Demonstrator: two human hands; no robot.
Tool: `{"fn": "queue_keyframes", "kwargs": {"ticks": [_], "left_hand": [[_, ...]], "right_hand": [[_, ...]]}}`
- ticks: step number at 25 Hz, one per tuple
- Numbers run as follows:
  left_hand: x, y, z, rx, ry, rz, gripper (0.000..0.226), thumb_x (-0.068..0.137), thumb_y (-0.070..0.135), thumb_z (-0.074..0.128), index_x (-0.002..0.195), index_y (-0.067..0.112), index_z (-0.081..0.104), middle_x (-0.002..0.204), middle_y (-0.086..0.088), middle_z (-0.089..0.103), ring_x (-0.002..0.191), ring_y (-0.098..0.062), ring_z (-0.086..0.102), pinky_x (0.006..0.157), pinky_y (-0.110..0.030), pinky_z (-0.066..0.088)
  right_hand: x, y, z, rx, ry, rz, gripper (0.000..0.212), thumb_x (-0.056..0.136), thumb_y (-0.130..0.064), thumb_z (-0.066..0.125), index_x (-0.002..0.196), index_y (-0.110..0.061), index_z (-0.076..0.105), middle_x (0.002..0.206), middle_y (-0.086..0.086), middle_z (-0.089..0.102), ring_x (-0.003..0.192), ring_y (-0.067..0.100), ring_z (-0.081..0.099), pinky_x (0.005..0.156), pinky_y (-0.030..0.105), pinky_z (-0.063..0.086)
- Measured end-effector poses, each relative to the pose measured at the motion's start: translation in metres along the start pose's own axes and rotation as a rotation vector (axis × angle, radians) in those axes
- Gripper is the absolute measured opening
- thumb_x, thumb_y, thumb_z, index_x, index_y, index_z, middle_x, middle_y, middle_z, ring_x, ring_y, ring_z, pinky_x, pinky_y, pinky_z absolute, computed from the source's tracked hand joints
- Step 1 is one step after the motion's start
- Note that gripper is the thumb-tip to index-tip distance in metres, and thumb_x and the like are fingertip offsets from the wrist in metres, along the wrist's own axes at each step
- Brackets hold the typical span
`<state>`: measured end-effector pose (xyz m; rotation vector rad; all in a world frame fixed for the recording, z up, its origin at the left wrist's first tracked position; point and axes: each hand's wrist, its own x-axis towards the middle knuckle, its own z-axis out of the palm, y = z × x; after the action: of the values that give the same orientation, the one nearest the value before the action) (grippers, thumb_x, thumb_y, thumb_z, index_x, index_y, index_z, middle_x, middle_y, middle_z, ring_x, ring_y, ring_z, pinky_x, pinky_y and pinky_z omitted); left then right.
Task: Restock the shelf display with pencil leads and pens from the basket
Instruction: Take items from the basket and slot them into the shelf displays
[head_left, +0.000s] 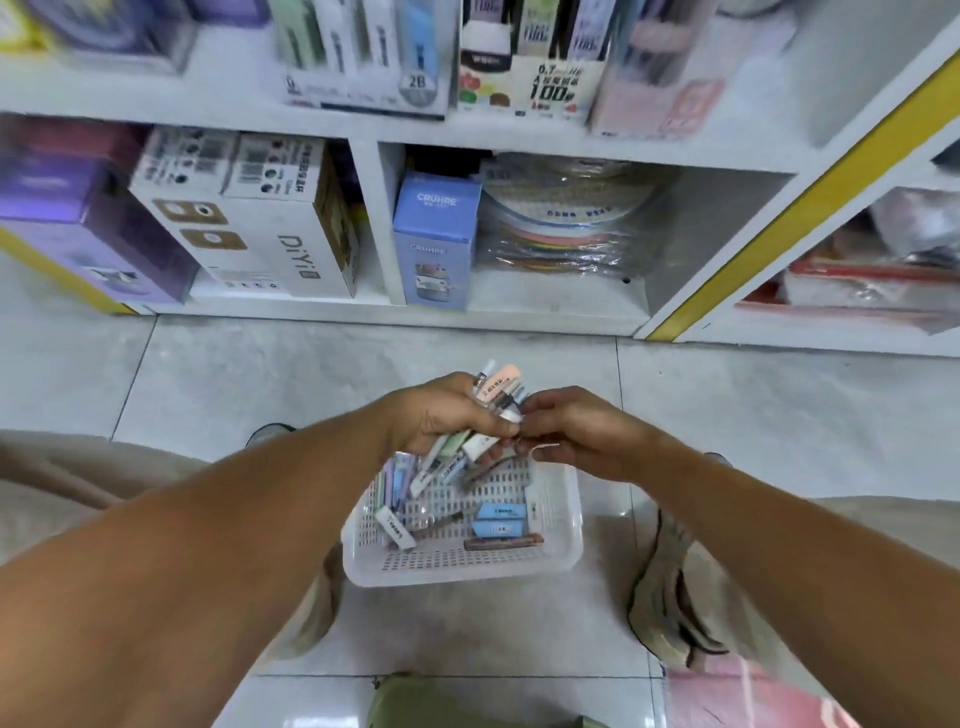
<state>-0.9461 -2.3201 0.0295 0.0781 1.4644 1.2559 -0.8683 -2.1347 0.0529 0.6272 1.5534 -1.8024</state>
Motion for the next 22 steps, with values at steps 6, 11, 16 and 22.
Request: {"fn": "queue_keyframes", "kwargs": {"ticks": [6, 11, 16, 22], "left_hand": [[-0.051, 0.103, 0.027, -0.047, -0.041, 0.108, 0.03, 0.08, 0.008, 0.077, 0.106, 0.002, 0.063, 0.077, -0.014, 0.067, 0.065, -0.022, 0.067, 0.057, -0.031, 0.056], [-0.098, 0.165, 0.055, -0.078, -0.061, 0.14, 0.036, 0.077, 0.017, 0.079, 0.106, 0.002, 0.064, 0.081, -0.017, 0.066, 0.063, -0.021, 0.065, 0.054, -0.029, 0.056], [-0.133, 0.208, 0.058, -0.239, 0.046, 0.139, 0.017, 0.088, 0.015, 0.067, 0.096, 0.001, 0.063, 0.065, -0.012, 0.067, 0.046, -0.016, 0.062, 0.037, -0.02, 0.048], [-0.171, 0.246, 0.011, -0.336, 0.265, 0.235, 0.013, 0.091, 0.005, 0.047, 0.084, 0.0, 0.057, 0.059, -0.01, 0.054, 0.04, -0.013, 0.05, 0.035, -0.017, 0.042]], "right_hand": [[-0.076, -0.076, -0.011, 0.153, 0.049, -0.194, 0.01, 0.09, -0.008, 0.068, 0.089, -0.002, 0.076, 0.089, 0.018, 0.069, 0.068, 0.018, 0.064, 0.062, 0.022, 0.055], [-0.125, -0.122, -0.007, 0.154, 0.101, -0.288, 0.011, 0.092, 0.0, 0.064, 0.085, -0.003, 0.072, 0.081, 0.018, 0.07, 0.061, 0.016, 0.067, 0.056, 0.02, 0.056], [-0.149, -0.173, 0.002, 0.18, 0.243, -0.424, 0.012, 0.086, 0.007, 0.068, 0.096, 0.004, 0.072, 0.077, 0.019, 0.071, 0.054, 0.014, 0.065, 0.051, 0.019, 0.056], [-0.161, -0.247, 0.013, 0.064, 0.244, -0.692, 0.01, 0.087, 0.007, 0.067, 0.097, 0.003, 0.068, 0.087, 0.022, 0.073, 0.068, 0.024, 0.073, 0.063, 0.023, 0.061]]}}
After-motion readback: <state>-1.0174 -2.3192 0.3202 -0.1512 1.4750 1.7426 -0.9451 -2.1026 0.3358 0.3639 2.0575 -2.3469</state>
